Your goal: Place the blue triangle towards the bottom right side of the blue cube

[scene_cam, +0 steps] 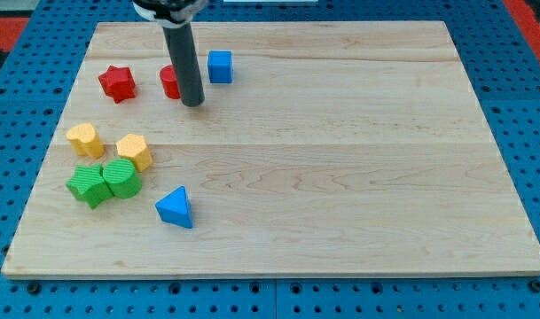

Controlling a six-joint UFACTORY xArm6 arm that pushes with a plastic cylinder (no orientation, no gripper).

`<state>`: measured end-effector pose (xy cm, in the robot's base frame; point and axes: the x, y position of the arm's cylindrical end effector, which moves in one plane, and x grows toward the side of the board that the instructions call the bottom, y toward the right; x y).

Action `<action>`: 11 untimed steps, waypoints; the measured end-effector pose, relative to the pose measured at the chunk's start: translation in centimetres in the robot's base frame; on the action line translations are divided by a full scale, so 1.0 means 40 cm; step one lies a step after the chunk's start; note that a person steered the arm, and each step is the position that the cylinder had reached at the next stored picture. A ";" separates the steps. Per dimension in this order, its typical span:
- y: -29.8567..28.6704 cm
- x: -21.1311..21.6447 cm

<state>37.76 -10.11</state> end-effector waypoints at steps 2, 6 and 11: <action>0.032 0.243; -0.227 0.376; -0.234 0.389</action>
<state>53.31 -19.48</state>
